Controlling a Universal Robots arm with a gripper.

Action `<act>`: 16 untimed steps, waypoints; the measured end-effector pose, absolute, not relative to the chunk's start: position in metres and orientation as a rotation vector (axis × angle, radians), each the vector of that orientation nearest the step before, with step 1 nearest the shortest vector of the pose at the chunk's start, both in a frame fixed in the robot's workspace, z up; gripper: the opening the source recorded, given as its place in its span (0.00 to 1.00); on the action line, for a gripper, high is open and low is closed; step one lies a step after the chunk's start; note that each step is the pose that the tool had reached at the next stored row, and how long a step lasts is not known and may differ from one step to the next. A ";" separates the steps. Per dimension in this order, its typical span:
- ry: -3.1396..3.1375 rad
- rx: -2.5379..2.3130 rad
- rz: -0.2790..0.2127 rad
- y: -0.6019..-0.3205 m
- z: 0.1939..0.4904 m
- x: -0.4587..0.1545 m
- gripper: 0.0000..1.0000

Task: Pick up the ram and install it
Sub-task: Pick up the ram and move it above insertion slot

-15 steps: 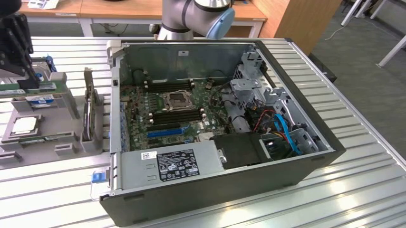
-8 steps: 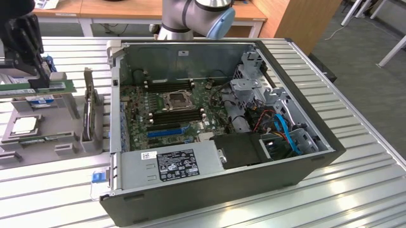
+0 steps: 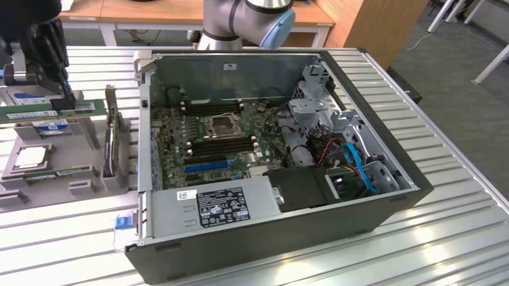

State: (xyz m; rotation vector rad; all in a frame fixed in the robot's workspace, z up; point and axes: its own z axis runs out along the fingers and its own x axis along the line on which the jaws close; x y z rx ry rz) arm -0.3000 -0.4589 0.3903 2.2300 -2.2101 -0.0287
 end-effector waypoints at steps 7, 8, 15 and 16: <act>-2.210 2.230 -0.029 -0.459 0.390 -0.288 0.12; -2.210 2.230 -0.029 -0.459 0.390 -0.287 0.12; -2.210 2.230 -0.029 -0.459 0.390 -0.275 0.12; -2.210 2.230 -0.029 -0.459 0.390 -0.273 0.12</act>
